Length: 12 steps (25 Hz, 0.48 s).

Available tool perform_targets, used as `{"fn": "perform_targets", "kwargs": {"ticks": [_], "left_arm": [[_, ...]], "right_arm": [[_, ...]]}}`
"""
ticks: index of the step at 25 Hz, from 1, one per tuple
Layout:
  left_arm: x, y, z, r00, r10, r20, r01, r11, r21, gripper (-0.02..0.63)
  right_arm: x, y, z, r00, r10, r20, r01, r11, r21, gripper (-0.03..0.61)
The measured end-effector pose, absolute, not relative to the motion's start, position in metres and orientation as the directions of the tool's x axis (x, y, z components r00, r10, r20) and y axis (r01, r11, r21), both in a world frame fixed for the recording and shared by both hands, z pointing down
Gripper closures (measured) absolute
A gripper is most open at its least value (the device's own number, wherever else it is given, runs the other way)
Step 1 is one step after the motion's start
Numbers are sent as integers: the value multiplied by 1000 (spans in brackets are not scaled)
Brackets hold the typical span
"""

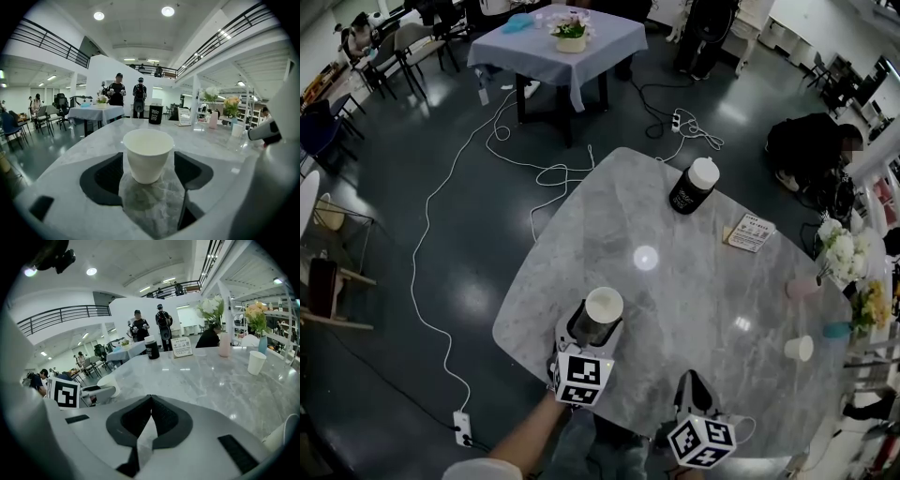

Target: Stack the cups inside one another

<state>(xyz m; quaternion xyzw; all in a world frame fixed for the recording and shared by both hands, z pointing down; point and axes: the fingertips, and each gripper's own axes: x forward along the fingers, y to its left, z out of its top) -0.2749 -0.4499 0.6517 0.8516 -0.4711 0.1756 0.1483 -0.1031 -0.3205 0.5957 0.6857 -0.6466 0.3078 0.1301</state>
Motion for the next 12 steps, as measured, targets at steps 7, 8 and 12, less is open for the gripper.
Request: {"fn": "perform_targets", "kwargs": {"ticks": [7, 8, 12], "left_arm": [[-273, -459, 649, 488, -765, 419, -860, -503, 84, 278], [-273, -460, 650, 483, -765, 427, -862, -500, 80, 278], [-269, -458, 657, 467, -765, 444, -868, -493, 64, 279]], "right_arm": [[-98, -314, 598, -23, -801, 598, -964, -142, -226, 572], [-97, -313, 599, -22, -800, 599, -963, -143, -227, 572], [-92, -311, 600, -20, -800, 600, -964, -144, -224, 572]]}}
